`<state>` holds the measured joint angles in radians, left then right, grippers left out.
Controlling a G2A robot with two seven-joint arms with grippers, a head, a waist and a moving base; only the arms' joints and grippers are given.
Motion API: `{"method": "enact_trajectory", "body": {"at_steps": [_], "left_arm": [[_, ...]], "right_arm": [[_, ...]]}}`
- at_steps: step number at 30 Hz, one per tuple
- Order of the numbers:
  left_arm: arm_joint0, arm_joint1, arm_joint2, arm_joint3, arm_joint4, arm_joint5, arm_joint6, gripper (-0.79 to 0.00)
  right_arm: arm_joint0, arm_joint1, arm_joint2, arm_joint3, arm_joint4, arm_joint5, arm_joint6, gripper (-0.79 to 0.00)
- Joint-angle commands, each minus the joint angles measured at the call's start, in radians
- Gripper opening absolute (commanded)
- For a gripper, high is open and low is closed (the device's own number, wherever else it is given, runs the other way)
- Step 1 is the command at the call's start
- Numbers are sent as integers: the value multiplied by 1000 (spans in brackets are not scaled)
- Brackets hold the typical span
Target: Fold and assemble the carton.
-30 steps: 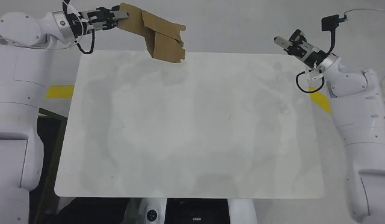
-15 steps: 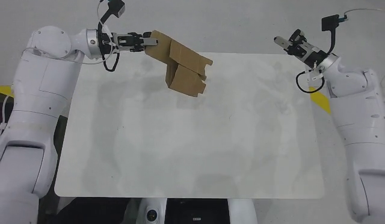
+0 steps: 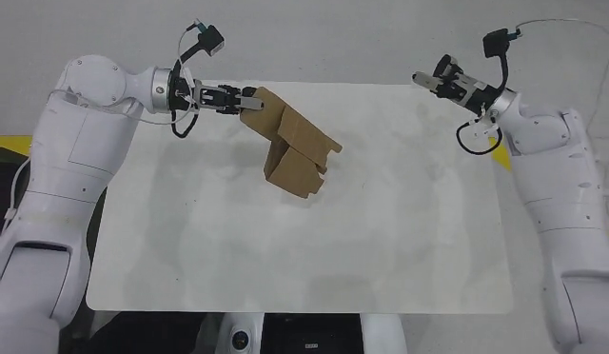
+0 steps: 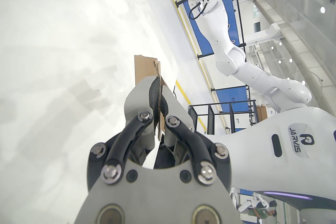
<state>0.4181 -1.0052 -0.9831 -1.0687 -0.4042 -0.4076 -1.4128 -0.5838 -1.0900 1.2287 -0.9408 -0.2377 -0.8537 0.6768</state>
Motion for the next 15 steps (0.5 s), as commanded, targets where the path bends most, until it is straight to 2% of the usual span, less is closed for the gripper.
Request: {"method": "enact_trajectory", "body": {"at_steps": [1, 5, 15], "left_arm": [[7, 5, 2, -13, -10, 10, -10, -785], [20, 14, 13, -40, -45, 39, -39, -785], [39, 32, 63, -110, -80, 69, -69, -785]], "right_arm": [[12, -8, -45, -3, 65, -19, 92, 0], [42, -28, -145, -13, 196, -53, 237, 0], [120, -53, -412, -39, 380, -3, 286, 0]]}}
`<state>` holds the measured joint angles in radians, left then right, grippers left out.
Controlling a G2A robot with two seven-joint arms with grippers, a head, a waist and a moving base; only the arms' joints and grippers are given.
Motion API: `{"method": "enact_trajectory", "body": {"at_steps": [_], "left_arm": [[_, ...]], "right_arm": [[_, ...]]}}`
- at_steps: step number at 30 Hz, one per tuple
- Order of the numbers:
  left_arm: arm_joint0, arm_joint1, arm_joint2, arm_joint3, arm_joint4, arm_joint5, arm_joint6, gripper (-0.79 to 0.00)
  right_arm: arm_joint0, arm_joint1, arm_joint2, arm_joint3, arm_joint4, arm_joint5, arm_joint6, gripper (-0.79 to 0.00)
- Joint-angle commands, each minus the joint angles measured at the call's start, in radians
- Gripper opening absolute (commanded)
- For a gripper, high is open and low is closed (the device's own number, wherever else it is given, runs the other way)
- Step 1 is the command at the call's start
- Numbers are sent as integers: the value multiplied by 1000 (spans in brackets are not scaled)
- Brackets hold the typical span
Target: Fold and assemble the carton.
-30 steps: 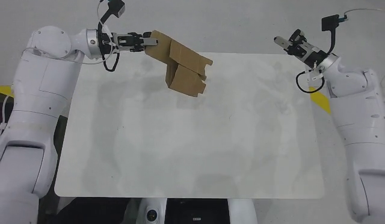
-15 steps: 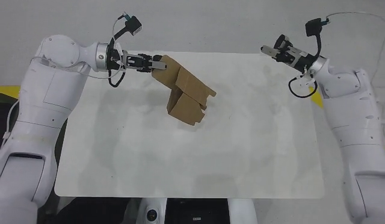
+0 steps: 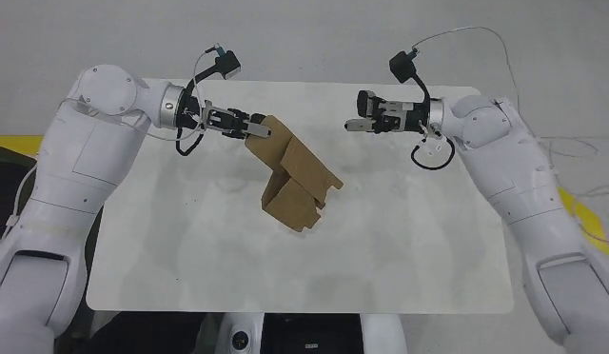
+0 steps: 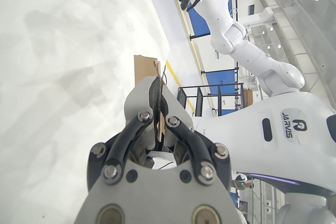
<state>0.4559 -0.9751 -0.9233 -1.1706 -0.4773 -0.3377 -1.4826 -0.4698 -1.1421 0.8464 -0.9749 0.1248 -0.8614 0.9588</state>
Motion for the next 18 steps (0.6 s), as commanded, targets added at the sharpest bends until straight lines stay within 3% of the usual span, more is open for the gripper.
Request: {"method": "enact_trajectory", "body": {"at_steps": [1, 18], "left_arm": [[3, 4, 6, -16, -11, -2, 2, -785], [-4, 29, 41, -48, -127, 21, -20, -785]], "right_arm": [[14, -2, -59, -12, 31, 9, 9, 0], [169, 25, -488, -89, 207, -132, -132, 0]]}}
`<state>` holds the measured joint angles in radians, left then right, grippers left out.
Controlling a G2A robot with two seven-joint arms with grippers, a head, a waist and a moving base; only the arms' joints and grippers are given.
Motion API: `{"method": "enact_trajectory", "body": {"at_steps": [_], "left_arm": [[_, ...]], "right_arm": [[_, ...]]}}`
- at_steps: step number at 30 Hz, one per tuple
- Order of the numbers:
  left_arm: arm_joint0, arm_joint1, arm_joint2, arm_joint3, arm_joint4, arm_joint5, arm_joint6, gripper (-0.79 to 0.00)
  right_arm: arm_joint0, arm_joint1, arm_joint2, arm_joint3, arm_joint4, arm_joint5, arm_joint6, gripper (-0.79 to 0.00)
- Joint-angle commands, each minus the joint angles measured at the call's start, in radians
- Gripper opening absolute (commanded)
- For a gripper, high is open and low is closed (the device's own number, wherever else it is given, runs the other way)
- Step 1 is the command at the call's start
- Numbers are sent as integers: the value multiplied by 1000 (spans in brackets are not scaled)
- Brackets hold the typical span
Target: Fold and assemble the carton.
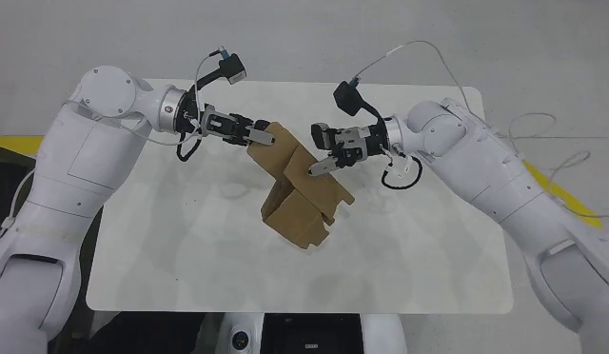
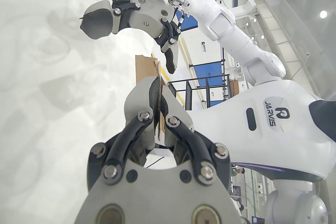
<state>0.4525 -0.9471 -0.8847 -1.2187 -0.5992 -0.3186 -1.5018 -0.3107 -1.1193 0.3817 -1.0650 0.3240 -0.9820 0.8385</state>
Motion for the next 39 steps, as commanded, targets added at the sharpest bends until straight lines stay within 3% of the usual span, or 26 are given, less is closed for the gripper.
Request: {"method": "enact_trajectory", "body": {"at_steps": [1, 4, 5, 8, 13, 15, 26, 27, 28, 39], "left_arm": [[-3, 1, 4, -1, -9, 3, -3, -785], [-6, 3, 11, -4, -21, 9, -9, -785], [-7, 4, 14, -6, -24, 10, -10, -785], [-11, 6, 21, -12, -27, 12, -12, -785], [-16, 9, 30, -24, -42, 18, -18, -785], [-17, 11, 33, -28, -42, 17, -17, -785], [-18, 22, 42, -33, -45, 0, 0, -785], [-19, 23, 43, -33, -46, -3, 3, -456], [-19, 24, 42, -35, -48, -8, 8, 0], [-24, 33, -11, -11, -116, -74, 74, 0]], "right_arm": [[22, 5, -47, 3, 16, -23, -23, 0], [54, 12, -108, -2, 49, -30, -30, -397], [64, 13, -126, -5, 59, -30, -30, -477], [86, 19, -175, -25, 93, -30, -30, -622], [106, 28, -212, -38, 133, -30, -30, -705], [103, 31, -212, -45, 142, -30, -30, -785], [85, 39, -212, -80, 158, -30, -30, -785], [84, 40, -212, -81, 162, -30, -30, -785], [83, 40, -212, -82, 167, -30, -30, -785], [68, 42, -212, -68, 224, -30, -30, -785]]}}
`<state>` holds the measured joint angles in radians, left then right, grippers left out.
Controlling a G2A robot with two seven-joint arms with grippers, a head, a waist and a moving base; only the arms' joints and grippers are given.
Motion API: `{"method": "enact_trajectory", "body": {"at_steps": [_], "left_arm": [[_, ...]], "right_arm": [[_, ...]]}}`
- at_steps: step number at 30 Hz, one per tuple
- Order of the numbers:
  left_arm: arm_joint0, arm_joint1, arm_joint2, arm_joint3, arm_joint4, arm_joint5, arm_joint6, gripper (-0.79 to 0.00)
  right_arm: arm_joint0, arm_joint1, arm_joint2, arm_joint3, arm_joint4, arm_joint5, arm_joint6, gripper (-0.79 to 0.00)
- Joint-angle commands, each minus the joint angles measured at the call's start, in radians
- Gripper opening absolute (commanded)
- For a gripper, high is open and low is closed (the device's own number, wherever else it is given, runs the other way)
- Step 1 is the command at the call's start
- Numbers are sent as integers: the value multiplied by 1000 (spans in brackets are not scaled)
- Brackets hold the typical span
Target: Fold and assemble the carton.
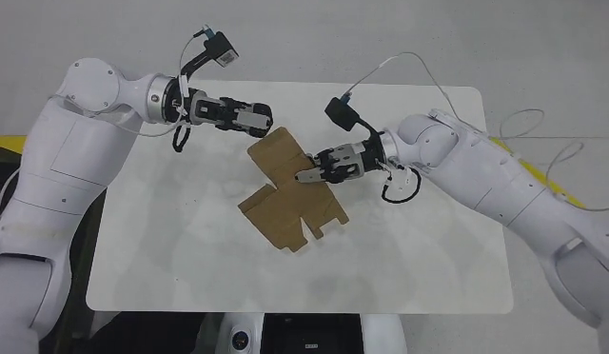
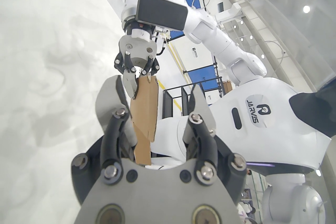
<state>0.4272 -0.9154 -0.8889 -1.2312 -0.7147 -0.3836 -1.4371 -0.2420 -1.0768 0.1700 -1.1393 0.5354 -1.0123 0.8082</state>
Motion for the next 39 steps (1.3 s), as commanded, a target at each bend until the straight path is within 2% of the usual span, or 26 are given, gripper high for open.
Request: {"method": "enact_trajectory", "body": {"at_steps": [1, 13, 20, 28, 39], "left_arm": [[4, 3, -14, 3, 2, -19, 19, 0], [62, 25, -82, 48, 51, -101, 101, 0], [80, 21, -83, 57, 105, -101, 150, 0], [117, 14, -80, 31, 148, -37, 263, 0], [188, 7, -83, -58, 187, 39, 377, 0]], "right_arm": [[-2, -1, 0, 16, 29, 0, 0, -785], [-17, -24, 37, 211, 365, 42, 42, -785], [-43, -58, 96, 298, 453, 78, 73, -785], [-67, -100, 155, 371, 452, 117, 10, -785], [-86, -146, 219, 390, 387, 148, -38, -785]]}}
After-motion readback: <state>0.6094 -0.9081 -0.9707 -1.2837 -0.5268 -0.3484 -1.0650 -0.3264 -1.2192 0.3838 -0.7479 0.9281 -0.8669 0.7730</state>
